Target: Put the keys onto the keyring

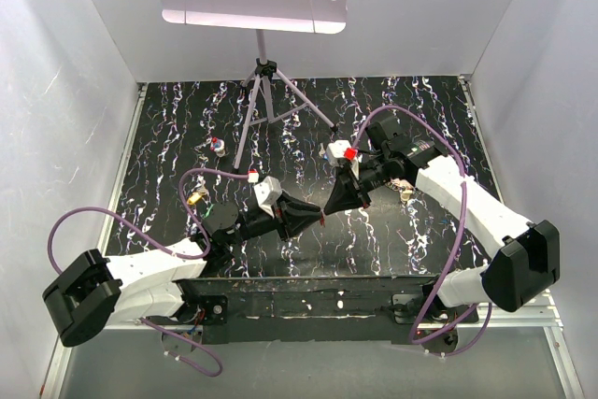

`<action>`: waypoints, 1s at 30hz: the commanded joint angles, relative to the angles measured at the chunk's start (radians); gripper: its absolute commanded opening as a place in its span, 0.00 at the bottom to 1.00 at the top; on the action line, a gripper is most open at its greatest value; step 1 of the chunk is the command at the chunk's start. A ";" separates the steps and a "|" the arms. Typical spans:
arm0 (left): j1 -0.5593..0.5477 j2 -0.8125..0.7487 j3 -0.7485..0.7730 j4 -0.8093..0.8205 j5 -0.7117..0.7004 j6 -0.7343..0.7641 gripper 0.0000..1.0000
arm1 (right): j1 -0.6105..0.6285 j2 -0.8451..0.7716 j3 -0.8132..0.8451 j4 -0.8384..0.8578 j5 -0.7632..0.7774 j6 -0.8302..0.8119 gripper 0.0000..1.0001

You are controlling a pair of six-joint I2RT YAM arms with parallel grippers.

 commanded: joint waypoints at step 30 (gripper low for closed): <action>-0.030 -0.053 0.122 -0.376 0.173 0.144 0.58 | 0.042 -0.085 -0.082 -0.495 0.165 -0.851 0.01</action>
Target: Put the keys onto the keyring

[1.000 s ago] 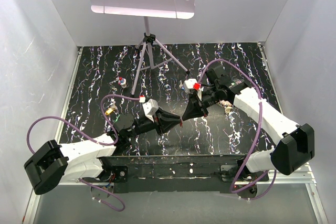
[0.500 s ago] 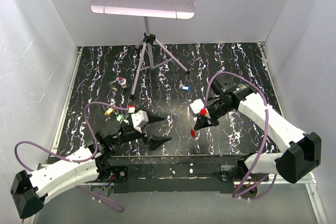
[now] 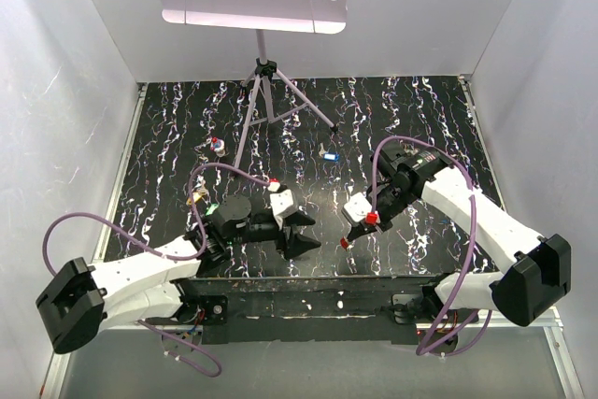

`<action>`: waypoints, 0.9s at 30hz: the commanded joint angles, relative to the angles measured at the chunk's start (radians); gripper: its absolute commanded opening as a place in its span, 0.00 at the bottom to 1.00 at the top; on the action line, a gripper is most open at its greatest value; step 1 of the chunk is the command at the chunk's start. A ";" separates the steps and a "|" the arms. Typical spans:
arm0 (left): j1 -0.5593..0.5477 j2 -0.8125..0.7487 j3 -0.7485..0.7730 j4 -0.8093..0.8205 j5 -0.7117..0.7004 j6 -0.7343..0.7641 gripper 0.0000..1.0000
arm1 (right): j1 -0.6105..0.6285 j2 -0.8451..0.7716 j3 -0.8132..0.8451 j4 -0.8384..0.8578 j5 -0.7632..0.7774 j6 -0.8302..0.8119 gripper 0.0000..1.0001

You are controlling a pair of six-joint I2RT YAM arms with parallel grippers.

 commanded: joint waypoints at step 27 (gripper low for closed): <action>-0.110 0.300 0.134 0.276 0.058 -0.111 0.30 | 0.014 0.020 -0.023 0.052 -0.016 0.072 0.01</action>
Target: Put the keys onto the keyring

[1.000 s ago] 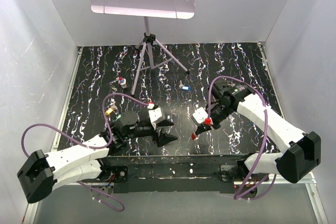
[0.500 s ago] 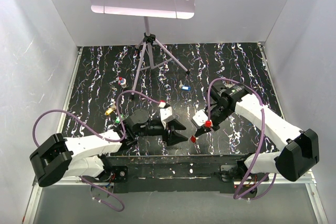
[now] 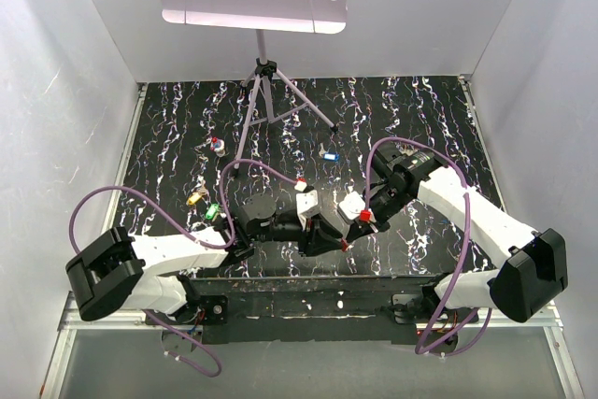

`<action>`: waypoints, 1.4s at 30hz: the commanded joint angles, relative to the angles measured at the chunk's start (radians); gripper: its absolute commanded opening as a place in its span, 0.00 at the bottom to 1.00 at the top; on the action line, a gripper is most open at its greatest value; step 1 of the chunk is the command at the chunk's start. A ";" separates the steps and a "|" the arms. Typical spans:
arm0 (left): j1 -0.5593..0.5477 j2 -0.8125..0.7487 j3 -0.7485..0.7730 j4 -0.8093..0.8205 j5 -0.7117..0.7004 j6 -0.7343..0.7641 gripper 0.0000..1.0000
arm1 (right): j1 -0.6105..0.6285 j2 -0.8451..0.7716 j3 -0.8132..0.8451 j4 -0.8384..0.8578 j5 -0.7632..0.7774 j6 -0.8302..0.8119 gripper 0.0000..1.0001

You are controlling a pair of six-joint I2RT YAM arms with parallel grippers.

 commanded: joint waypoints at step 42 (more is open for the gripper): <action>-0.027 -0.079 -0.017 -0.029 -0.246 -0.021 0.00 | 0.002 -0.023 0.028 0.187 -0.077 0.454 0.01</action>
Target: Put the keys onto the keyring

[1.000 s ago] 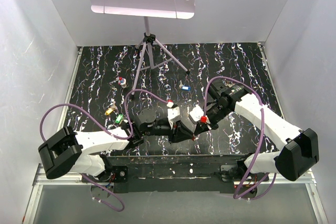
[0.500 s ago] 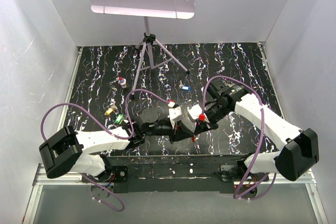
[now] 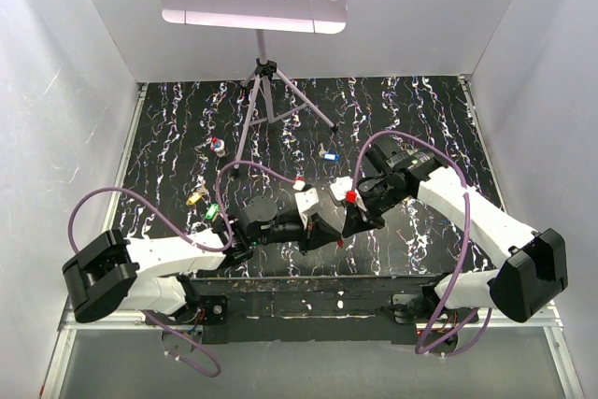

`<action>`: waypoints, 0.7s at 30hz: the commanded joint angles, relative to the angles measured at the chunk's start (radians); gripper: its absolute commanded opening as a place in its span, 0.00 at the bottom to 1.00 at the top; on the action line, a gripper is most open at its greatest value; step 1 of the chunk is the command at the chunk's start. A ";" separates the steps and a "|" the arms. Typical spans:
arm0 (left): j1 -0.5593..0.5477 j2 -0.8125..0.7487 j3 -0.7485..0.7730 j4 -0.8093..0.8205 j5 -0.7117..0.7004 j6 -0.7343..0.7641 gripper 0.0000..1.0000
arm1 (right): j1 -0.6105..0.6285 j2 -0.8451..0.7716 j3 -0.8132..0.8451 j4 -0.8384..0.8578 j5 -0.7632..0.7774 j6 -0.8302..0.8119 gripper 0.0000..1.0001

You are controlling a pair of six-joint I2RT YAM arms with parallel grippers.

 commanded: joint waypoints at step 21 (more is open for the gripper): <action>-0.005 -0.161 -0.137 0.126 -0.249 -0.117 0.00 | -0.005 -0.029 0.022 0.148 -0.196 0.285 0.31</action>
